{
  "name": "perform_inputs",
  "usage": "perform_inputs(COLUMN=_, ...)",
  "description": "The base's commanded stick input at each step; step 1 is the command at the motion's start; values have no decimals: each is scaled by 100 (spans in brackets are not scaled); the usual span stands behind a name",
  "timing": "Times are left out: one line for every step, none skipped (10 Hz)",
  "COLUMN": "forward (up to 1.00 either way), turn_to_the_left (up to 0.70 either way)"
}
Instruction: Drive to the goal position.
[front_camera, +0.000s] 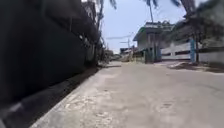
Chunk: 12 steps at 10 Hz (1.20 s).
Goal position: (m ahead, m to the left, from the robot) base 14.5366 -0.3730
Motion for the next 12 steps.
perform_inputs(forward=100, turn_to_the_left=0)
perform_inputs(forward=100, turn_to_the_left=0)
perform_inputs(forward=100, turn_to_the_left=0)
perform_inputs(forward=100, turn_to_the_left=0)
perform_inputs(forward=100, turn_to_the_left=0)
perform_inputs(forward=100, turn_to_the_left=0)
perform_inputs(forward=100, turn_to_the_left=0)
perform_inputs(forward=100, turn_to_the_left=0)
perform_inputs(forward=100, turn_to_the_left=0)
perform_inputs(forward=100, turn_to_the_left=0)
perform_inputs(forward=100, turn_to_the_left=0)
perform_inputs(forward=100, turn_to_the_left=0)
